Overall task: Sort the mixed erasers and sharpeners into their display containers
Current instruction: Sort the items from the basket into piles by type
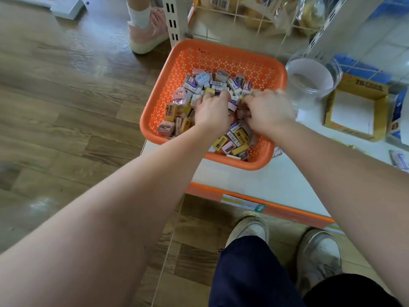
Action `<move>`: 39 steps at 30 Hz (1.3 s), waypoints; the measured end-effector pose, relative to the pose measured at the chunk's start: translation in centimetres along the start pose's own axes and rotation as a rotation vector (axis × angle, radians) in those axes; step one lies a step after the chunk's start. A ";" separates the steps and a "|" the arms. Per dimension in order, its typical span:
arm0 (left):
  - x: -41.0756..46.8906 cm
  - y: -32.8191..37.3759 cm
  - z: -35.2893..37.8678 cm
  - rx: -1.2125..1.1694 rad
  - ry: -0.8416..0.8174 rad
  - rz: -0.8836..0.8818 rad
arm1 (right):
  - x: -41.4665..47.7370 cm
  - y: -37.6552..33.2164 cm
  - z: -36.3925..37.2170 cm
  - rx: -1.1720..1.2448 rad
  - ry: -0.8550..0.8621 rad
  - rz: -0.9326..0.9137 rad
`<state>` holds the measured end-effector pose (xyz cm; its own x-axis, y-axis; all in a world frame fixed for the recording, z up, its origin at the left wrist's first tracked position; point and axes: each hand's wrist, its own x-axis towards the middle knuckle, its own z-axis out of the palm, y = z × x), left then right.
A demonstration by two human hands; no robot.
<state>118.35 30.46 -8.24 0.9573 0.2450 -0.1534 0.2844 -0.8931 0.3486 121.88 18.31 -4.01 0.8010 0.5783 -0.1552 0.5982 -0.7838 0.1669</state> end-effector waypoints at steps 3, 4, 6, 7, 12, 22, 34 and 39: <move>0.4 -0.2 0.0 -0.017 0.029 -0.006 | 0.0 -0.1 -0.1 -0.053 -0.024 -0.021; 0.6 -0.3 0.0 -0.012 0.032 -0.005 | 0.1 -0.1 -0.1 -0.072 -0.037 -0.024; 0.6 -0.4 0.0 0.003 0.041 -0.003 | 0.1 -0.2 0.0 -0.079 -0.060 -0.025; 0.6 -0.4 0.1 0.007 0.049 -0.001 | 0.1 -0.2 -0.1 -0.076 -0.065 -0.024; 0.4 -0.5 0.1 0.020 0.103 0.022 | 0.1 0.0 -0.1 -0.031 -0.047 -0.027; -0.2 -0.8 -1.1 -0.109 0.093 -0.016 | 0.1 0.2 -0.1 0.082 0.001 -0.013; -0.3 -0.7 -1.4 -0.327 0.194 -0.135 | 0.8 -0.5 1.1 -0.106 0.002 0.100; -0.3 -0.8 -1.4 -0.355 0.193 -0.146 | 0.7 -0.5 0.9 -0.081 0.004 0.088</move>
<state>117.91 31.62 -7.15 0.8882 0.4554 -0.0607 0.3855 -0.6670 0.6376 122.10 18.86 -5.05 0.8503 0.5092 -0.1331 0.5258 -0.8107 0.2576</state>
